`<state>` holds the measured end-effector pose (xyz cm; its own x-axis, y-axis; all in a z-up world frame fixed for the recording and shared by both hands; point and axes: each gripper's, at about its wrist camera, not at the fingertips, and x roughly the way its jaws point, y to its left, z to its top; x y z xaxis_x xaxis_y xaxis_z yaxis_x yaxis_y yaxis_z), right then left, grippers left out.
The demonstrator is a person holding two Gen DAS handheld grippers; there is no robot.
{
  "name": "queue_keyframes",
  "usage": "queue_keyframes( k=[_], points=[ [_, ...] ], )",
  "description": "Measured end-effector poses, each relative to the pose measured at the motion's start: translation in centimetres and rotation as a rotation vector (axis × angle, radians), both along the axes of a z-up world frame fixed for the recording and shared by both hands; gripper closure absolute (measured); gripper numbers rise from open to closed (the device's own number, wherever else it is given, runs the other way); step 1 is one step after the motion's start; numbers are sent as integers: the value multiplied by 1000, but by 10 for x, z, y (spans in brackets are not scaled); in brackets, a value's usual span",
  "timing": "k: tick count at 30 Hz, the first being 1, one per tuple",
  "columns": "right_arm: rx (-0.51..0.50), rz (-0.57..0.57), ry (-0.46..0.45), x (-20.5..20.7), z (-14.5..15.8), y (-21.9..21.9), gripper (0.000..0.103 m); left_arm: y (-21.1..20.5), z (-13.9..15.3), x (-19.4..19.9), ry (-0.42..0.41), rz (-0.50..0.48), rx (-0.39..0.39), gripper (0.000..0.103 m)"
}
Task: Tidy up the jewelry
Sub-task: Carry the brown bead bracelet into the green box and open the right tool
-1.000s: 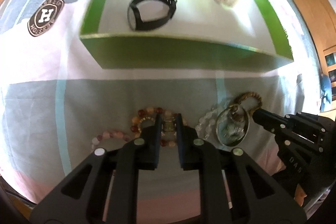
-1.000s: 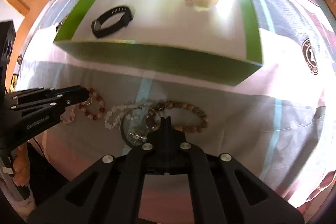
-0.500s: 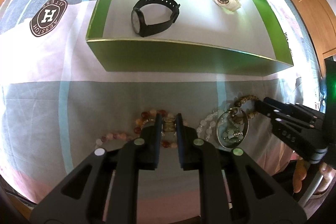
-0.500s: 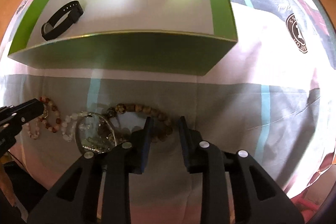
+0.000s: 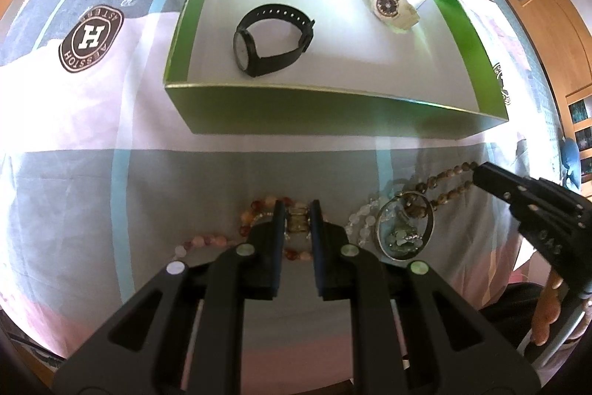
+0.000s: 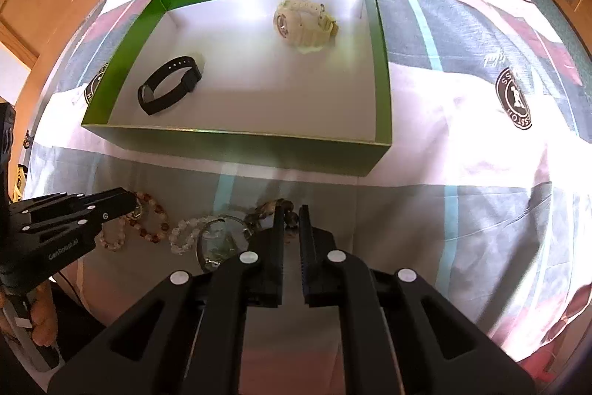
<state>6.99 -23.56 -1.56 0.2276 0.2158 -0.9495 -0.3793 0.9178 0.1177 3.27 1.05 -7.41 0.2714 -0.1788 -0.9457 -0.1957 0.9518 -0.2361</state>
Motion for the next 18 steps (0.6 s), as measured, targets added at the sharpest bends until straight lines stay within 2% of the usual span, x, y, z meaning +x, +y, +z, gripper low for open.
queue_keyframes(
  k=[8,14,18],
  points=[
    [67,5,-42,-4,22,-4,96,-5,14,-3,-57,-21,18,90],
    [110,13,-105,-8,42,-4,96,-6,16,-2,-60,-27,24,90],
    [60,18,-49,-4,23,1,96,-7,14,-1,-53,-28,26,90]
  ],
)
